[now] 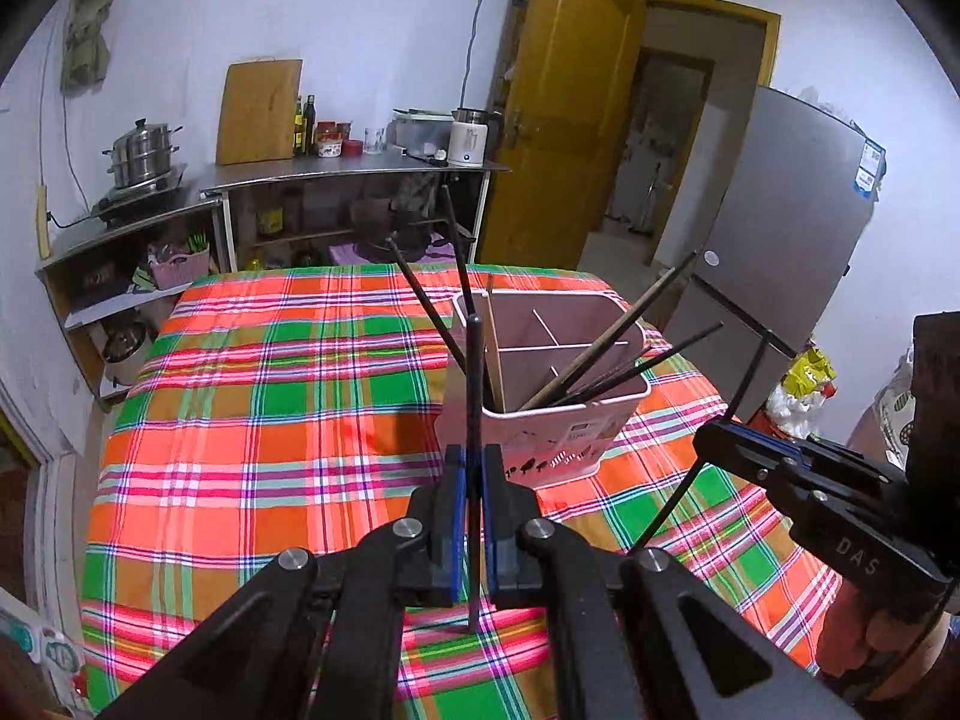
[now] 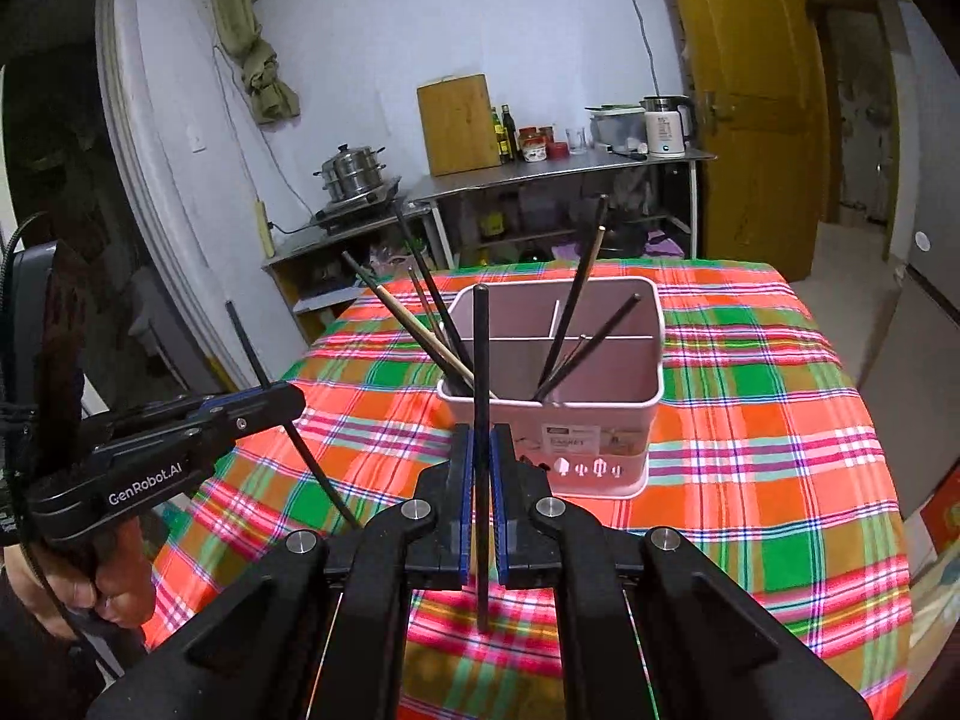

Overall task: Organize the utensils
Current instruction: 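Lift both held chopsticks and carry them over the pink basket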

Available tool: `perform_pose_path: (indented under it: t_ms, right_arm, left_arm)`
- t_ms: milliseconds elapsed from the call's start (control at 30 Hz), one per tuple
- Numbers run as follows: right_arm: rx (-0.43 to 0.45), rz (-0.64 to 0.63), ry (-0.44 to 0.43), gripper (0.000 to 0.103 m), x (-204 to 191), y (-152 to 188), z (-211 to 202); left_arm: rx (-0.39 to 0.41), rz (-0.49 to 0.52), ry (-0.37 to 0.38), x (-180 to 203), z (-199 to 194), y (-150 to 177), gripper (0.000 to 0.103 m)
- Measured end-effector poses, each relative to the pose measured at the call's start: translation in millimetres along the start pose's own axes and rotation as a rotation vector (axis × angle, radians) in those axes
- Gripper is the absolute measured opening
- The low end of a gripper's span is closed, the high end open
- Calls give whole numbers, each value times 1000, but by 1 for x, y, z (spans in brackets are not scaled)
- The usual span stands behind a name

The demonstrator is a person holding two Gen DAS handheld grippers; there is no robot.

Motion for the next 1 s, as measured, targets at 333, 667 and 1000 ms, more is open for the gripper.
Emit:
perform_pose_path:
  t_ms: [333,667,1000]
  right_arm:
    - [-7,-15,5,5,-2,14,-12]
    - [-20,-21,14,5,2,26,-23]
    - [23,-16,12,5,4,18,-34]
  left_arm:
    - [-15,19,-4,8,-17,18,4]
    - [-62,46,-14,16,-25,29,5]
    - [-52,38,16,20,-30,12,4]
Point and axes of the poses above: each gripper's, at about its wrist camera, not at the fingertips, and z roughly the way its jaws point, x to its right, y to its underside, the point moved 5 cm from there along z, roughly the way its jaws point, and after that the axes turned 11 degrees about -x, right-handed, at the moved point
